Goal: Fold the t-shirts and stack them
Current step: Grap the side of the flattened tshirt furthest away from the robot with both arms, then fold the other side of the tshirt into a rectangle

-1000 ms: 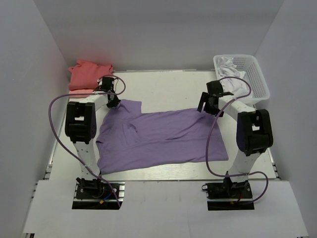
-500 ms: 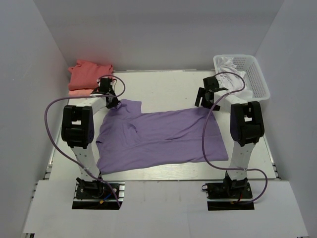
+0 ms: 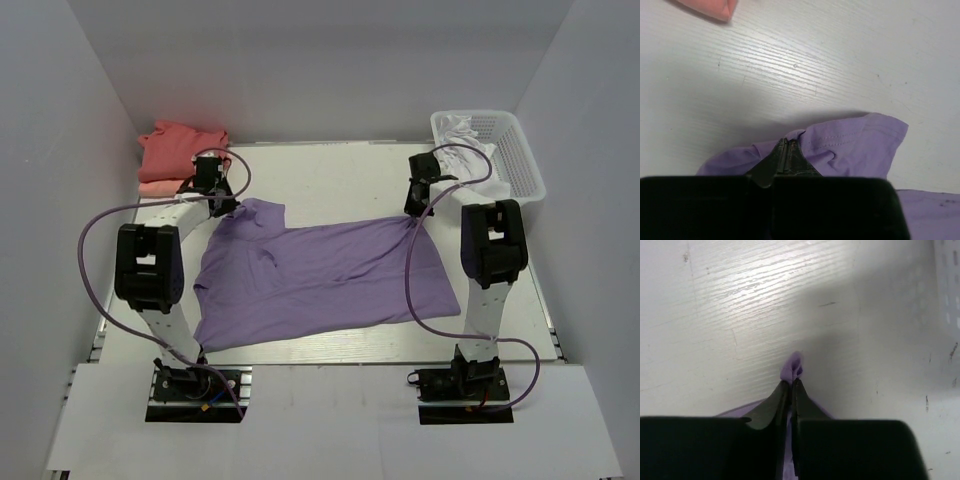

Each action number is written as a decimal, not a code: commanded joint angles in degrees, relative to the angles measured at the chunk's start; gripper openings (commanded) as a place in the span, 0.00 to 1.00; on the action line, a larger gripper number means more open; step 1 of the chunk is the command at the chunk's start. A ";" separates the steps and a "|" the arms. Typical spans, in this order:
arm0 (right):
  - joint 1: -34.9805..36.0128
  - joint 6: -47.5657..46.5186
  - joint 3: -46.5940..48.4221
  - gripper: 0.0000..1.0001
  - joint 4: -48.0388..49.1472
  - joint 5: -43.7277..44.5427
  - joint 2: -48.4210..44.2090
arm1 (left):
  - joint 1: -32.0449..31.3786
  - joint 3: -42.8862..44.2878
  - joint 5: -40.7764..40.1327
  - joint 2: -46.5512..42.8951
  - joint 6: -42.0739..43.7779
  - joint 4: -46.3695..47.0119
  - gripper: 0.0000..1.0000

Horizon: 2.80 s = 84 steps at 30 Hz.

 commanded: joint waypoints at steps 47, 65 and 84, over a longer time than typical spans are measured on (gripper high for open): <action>-0.25 2.01 -40.21 0.03 13.45 2.55 -43.06 | -0.28 -43.44 3.83 -71.10 -29.76 -27.58 0.00; -2.45 14.69 -41.37 0.90 -2.38 11.01 -51.68 | -0.28 -39.76 8.66 -67.94 -33.11 -40.34 1.00; 1.68 -1.16 -38.81 0.90 13.62 -26.36 -37.45 | -0.28 -33.16 12.17 -36.13 -22.65 -11.25 1.00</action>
